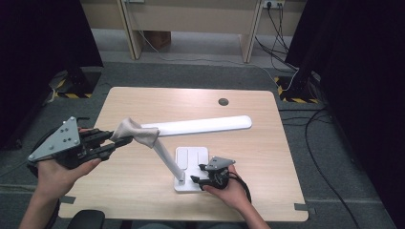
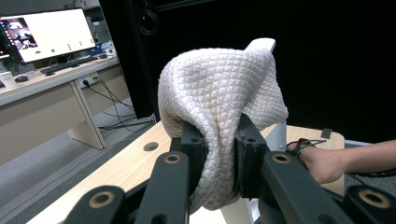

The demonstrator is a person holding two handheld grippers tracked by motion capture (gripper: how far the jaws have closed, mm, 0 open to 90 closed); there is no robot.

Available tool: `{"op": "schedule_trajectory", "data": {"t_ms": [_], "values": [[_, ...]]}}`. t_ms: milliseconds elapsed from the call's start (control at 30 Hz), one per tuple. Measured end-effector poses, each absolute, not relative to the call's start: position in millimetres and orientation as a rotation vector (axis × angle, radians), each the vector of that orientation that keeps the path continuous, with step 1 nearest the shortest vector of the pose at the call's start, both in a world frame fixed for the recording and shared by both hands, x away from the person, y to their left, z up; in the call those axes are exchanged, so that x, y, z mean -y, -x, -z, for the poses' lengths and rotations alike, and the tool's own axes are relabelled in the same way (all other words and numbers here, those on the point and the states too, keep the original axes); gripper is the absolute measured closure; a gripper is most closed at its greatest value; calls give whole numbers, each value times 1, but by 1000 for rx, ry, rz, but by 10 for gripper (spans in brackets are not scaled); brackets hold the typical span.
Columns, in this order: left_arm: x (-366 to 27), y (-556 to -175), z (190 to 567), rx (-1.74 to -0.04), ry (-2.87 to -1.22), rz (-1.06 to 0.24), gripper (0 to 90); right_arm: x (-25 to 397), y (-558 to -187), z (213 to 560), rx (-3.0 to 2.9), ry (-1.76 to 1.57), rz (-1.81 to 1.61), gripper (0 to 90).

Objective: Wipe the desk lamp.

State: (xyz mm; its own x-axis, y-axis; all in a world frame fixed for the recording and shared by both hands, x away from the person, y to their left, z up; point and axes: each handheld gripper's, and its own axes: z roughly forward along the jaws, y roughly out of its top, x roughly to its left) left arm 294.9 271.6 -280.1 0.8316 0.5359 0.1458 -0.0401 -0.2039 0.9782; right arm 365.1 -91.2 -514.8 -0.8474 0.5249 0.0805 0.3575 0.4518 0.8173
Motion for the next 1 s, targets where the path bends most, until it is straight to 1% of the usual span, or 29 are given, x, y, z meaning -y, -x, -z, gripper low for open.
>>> {"op": "schedule_trajectory", "data": {"t_ms": [667, 1000], "values": [[-264, -306, 277, -392, -1725, -513, 771, 91, -365, 515, -2509, -777, -1344, 447], [-260, -302, 275, -341, -1760, -532, 769, 91, -365, 515, -2509, -772, -1334, 447]]}}
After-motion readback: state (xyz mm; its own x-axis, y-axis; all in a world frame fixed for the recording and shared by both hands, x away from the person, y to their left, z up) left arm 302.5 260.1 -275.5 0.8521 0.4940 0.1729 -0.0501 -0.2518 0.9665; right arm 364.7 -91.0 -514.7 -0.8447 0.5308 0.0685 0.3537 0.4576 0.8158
